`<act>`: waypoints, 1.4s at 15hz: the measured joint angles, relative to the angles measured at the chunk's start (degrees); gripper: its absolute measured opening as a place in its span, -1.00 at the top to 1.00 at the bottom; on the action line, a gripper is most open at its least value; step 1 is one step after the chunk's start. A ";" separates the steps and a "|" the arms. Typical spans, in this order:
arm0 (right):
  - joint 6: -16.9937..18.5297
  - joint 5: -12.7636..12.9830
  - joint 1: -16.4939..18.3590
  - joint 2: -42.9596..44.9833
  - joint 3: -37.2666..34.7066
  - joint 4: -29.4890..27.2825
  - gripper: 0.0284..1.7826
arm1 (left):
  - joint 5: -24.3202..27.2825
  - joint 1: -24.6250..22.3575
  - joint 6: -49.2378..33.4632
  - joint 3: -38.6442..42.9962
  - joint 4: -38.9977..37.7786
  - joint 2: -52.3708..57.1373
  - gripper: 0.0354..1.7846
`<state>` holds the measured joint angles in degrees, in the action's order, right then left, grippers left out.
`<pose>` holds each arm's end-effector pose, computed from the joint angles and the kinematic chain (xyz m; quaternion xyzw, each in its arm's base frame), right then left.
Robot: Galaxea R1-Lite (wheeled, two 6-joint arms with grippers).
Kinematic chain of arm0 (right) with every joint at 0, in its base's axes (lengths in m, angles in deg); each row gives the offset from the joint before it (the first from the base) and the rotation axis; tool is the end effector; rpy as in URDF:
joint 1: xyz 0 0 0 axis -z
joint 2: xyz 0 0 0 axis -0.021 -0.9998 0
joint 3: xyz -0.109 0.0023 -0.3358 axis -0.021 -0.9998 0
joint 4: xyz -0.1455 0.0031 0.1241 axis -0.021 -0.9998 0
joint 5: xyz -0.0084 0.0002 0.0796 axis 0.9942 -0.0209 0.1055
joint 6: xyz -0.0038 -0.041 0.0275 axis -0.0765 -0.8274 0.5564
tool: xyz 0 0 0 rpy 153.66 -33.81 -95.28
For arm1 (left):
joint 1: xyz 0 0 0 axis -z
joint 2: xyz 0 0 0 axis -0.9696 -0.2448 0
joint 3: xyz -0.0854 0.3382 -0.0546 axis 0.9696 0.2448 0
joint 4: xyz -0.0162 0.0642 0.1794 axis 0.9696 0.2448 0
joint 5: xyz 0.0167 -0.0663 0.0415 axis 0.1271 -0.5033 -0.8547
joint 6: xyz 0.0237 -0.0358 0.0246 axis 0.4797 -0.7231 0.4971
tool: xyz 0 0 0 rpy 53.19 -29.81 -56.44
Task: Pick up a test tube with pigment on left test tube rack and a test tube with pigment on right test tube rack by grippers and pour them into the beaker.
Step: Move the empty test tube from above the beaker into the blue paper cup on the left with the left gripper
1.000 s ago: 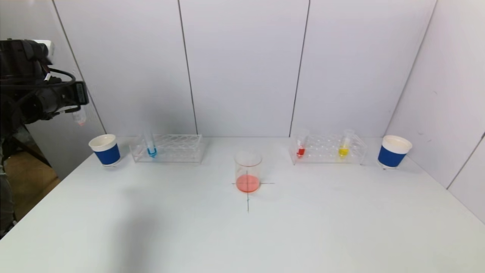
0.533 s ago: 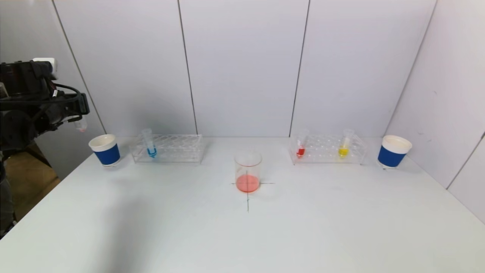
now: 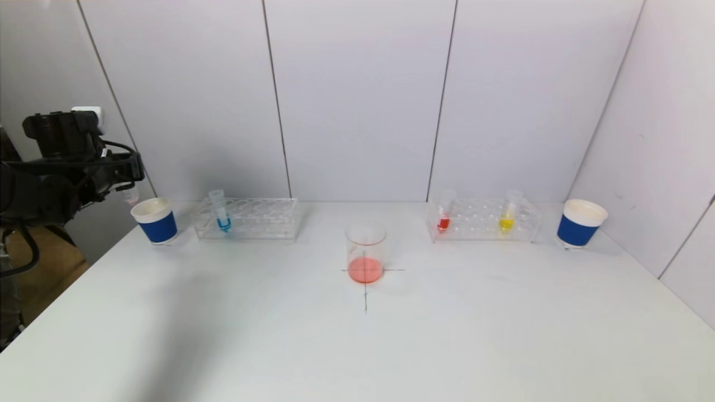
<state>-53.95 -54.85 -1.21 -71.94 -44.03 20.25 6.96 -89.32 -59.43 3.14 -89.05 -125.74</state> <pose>-0.0482 -0.0010 0.0768 0.0211 -0.0031 -0.0097 0.9997 0.4531 0.1173 0.2348 0.0290 0.0810 0.1987 0.9763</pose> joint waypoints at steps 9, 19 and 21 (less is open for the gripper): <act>0.00 0.02 0.00 -0.02 0.00 0.00 -0.98 | 0.99 0.00 0.01 -1.13 -4.50 -7.28 0.56; 0.00 0.02 0.00 -0.02 0.00 0.00 -0.98 | 0.94 0.00 -0.10 -0.07 -6.90 -10.41 0.56; 0.00 0.00 0.00 -0.02 0.00 0.00 -0.98 | 0.94 0.00 -0.16 0.26 -7.06 -10.41 0.56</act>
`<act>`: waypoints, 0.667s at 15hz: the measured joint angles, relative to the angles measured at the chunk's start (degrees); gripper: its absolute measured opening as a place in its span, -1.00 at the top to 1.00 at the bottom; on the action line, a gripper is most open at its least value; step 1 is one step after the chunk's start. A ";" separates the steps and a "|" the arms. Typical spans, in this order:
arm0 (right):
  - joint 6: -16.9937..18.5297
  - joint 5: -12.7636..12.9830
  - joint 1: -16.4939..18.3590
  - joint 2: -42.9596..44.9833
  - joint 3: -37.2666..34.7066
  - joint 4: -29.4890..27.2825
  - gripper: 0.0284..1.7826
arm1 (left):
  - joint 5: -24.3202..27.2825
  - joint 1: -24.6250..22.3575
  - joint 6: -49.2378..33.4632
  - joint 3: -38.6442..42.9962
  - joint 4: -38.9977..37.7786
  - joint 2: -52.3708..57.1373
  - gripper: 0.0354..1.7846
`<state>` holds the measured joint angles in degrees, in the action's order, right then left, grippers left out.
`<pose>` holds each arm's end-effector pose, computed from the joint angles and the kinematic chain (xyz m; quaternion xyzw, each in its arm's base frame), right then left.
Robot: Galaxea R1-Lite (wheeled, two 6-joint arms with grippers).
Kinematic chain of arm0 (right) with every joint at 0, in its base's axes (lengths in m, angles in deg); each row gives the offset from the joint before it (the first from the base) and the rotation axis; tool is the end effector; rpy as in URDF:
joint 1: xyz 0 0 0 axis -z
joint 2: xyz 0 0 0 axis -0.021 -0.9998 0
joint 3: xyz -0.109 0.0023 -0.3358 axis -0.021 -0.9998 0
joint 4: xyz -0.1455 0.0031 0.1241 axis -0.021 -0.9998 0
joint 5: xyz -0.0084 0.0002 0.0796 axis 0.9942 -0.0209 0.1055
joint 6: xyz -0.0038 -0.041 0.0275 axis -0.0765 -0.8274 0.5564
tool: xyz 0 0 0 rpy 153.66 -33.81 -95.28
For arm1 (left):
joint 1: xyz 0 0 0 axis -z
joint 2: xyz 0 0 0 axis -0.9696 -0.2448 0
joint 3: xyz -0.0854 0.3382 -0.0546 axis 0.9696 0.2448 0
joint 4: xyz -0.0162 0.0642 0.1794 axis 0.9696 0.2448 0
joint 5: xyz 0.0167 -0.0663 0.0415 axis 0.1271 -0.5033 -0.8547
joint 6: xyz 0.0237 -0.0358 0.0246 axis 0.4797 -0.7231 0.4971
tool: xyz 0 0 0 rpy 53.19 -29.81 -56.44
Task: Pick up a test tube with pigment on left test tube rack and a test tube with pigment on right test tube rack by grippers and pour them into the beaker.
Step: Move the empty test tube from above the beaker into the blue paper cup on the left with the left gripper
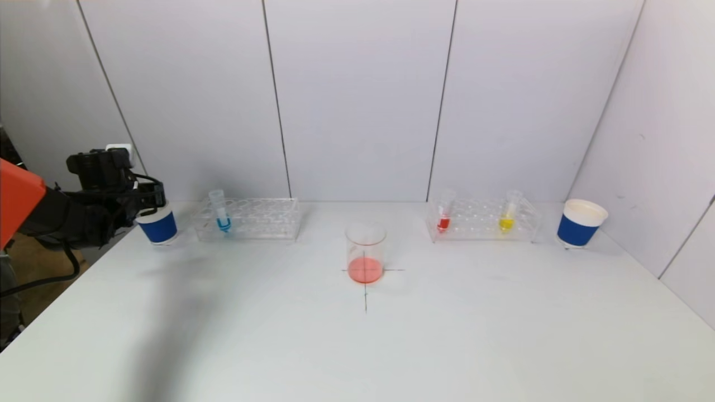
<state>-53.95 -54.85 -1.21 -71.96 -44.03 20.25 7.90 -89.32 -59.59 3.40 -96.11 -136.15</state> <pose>-0.0482 -0.0010 0.0768 0.0211 -0.0030 -0.0097 0.9997 0.4908 0.1255 0.1603 0.0257 0.1118 0.1892 0.9752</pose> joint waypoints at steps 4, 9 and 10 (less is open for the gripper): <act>0.00 0.02 0.00 0.00 0.00 0.00 -0.98 | 0.00 0.00 -0.02 0.18 0.00 0.20 0.56; 0.01 0.02 0.00 0.00 0.00 0.00 -0.98 | 0.07 -0.01 -0.06 0.79 0.00 0.72 0.51; 0.01 0.00 0.00 0.00 0.00 0.00 -0.98 | 0.05 -0.01 -0.11 0.85 0.02 0.83 0.45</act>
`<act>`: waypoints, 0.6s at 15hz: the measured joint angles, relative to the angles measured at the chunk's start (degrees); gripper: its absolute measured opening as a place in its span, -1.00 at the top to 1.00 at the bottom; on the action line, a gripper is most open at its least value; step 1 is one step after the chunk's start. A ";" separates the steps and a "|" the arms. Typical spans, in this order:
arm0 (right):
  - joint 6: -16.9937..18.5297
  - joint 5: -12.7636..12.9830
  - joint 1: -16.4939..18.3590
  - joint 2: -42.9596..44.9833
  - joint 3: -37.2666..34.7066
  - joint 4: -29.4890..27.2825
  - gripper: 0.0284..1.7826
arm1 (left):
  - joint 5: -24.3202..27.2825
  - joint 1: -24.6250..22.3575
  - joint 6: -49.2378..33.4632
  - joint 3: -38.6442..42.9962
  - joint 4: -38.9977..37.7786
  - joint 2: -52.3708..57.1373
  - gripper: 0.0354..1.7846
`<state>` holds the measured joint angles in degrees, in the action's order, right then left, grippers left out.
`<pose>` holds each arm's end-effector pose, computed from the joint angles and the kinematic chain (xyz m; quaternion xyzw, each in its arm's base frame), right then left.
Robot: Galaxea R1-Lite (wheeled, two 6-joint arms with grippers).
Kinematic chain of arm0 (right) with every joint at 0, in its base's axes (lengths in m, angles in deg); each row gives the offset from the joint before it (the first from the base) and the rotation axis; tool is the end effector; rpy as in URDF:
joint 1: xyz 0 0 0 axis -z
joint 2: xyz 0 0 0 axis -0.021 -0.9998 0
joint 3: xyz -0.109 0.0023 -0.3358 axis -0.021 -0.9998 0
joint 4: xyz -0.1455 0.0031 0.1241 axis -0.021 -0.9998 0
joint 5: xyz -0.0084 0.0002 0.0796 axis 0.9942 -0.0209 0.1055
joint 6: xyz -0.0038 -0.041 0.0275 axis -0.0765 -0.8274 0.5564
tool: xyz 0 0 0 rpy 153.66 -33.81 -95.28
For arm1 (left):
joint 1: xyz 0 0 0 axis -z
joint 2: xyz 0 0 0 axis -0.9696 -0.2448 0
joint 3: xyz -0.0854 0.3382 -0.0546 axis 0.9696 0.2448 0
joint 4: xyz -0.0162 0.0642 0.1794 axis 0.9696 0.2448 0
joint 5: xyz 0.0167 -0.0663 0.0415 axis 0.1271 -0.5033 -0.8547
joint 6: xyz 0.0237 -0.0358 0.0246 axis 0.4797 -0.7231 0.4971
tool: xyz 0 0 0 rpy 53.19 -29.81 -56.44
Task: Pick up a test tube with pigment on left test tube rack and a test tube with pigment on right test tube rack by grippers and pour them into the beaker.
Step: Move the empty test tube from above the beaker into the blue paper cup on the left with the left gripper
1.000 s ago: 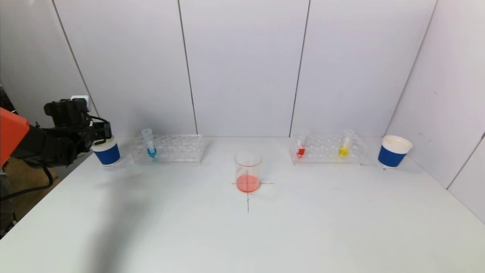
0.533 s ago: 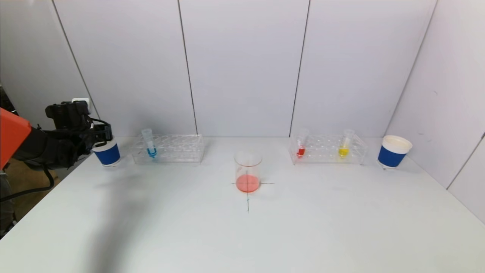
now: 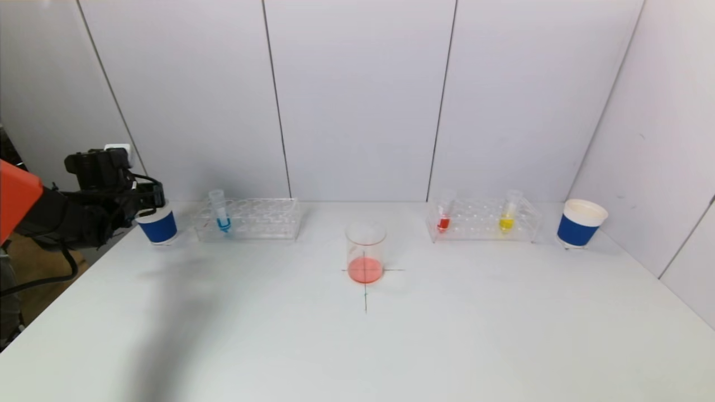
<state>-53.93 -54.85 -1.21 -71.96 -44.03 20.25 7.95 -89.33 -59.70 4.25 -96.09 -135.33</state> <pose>-0.0482 -0.0010 0.0768 0.0213 -0.0030 -0.0097 0.9997 0.4867 0.1245 0.1631 0.0247 0.1120 0.1890 0.9753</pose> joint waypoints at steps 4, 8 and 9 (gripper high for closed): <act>-0.04 0.00 0.00 0.00 0.00 0.00 -0.98 | 0.02 0.00 0.09 0.44 0.00 0.41 -0.13; -0.01 0.02 0.00 0.00 0.00 0.00 -0.98 | 0.02 0.00 0.00 0.63 0.00 0.71 -0.78; 0.00 0.00 0.00 0.00 0.00 0.00 -0.98 | 0.06 0.00 0.00 0.63 0.00 0.93 -0.86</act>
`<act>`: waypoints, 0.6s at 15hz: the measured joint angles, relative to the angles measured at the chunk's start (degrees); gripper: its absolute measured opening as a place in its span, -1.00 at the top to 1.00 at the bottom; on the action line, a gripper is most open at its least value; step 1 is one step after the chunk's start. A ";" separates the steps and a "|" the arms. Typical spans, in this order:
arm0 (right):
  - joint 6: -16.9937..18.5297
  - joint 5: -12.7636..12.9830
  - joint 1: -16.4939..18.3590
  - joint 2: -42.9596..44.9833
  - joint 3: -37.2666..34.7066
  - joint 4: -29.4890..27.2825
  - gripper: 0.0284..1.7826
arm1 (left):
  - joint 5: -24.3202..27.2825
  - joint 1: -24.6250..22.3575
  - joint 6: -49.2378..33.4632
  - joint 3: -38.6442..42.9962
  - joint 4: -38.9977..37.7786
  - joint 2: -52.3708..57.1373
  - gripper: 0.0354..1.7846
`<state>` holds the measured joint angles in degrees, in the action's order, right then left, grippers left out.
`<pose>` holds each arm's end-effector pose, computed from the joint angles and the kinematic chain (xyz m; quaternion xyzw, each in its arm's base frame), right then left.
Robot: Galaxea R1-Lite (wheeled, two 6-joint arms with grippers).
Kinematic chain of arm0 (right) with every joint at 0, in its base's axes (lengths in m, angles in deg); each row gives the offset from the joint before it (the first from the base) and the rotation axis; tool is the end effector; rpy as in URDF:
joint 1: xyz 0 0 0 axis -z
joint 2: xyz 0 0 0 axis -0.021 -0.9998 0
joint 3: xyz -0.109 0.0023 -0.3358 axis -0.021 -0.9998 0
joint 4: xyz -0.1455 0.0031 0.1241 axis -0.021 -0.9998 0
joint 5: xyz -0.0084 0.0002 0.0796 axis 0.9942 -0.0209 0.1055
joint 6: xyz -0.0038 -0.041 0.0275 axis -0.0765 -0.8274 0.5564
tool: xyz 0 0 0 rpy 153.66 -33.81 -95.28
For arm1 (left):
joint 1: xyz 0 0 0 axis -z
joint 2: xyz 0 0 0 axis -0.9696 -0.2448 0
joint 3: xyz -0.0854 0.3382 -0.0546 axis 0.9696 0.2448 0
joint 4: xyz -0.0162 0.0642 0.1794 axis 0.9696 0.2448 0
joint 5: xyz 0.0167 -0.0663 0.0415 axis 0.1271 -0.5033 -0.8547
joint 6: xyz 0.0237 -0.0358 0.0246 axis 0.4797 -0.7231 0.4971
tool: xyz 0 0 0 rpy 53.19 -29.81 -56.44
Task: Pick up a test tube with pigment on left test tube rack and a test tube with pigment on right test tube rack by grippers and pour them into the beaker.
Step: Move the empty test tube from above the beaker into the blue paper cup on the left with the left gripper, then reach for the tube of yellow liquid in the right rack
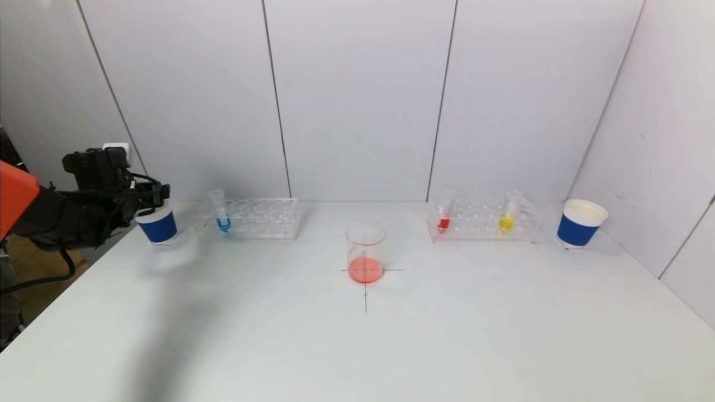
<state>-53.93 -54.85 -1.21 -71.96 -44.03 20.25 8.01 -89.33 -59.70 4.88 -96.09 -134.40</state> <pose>-0.0482 -0.0010 0.0768 0.0213 -0.0030 -0.0097 0.9997 0.4829 0.1236 0.1680 0.0248 0.1094 0.1886 0.9756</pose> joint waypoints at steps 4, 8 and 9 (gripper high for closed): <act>0.00 0.02 0.00 0.00 0.00 0.00 -0.98 | 2.01 0.06 -0.06 1.45 0.17 3.97 -0.98; -0.01 0.02 0.00 0.02 0.00 0.00 -0.98 | 5.95 0.26 0.09 8.18 0.20 14.46 -0.98; 0.00 0.00 0.00 0.00 0.00 0.00 -0.98 | 6.31 0.32 0.17 10.58 0.22 17.74 -0.98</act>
<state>-53.93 -54.85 -1.21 -71.96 -44.03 20.25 14.33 -89.02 -59.53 15.46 -95.87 -116.66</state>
